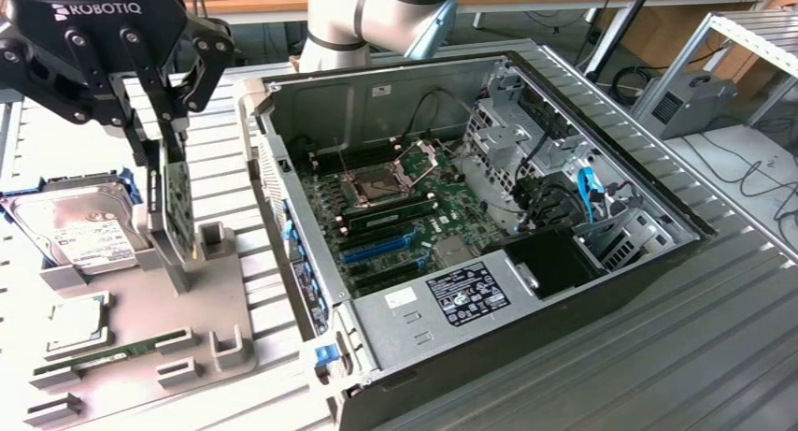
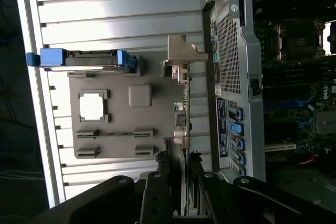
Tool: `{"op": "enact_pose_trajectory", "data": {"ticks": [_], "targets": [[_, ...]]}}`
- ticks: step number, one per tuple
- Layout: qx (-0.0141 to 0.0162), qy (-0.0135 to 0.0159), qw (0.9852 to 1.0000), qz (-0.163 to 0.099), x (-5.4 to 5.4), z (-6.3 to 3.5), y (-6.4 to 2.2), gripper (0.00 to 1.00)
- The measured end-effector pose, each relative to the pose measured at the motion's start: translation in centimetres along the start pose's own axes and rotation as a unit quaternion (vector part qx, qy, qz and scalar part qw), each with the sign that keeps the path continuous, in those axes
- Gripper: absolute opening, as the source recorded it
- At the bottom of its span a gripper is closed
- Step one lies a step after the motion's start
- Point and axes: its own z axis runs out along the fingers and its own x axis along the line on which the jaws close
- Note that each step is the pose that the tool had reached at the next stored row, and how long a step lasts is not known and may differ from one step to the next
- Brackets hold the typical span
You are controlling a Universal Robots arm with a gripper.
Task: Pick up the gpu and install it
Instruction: 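Pick up the gpu and move the gpu toward the slot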
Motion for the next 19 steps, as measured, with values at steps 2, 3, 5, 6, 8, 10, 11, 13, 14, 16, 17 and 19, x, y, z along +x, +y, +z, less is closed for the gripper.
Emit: {"op": "enact_pose_trajectory", "data": {"ticks": [2,3,5,6,8,10,11,13,14,16,17,19], "targets": [[0.0000,0.0000,1.0000,0.000,0.00,-0.06,0.00,0.26],[0.0000,0.0000,1.0000,0.000,0.00,-0.08,0.00,0.26],[0.0000,0.0000,1.0000,0.000,-0.01,-0.15,0.00,0.26],[0.0000,0.0000,1.0000,0.000,-0.01,-0.20,0.00,0.26],[0.0000,0.0000,1.0000,0.000,-0.01,-0.27,-0.01,0.26],[0.0000,0.0000,1.0000,0.000,-0.01,-0.34,-0.01,0.26],[0.0000,0.0000,1.0000,0.000,-0.01,-0.38,-0.01,0.26],[0.0000,0.0000,1.0000,0.000,-0.01,-0.49,-0.01,0.26],[0.0000,0.0000,1.0000,0.000,-0.02,-0.52,-0.01,0.26],[0.0000,0.0000,1.0000,0.000,-0.02,-0.59,-0.01,0.26],[0.0000,0.0000,1.0000,0.000,-0.02,-0.62,-0.02,0.26],[0.0000,0.0000,1.0000,0.000,-0.02,-0.70,-0.02,0.26]]}}
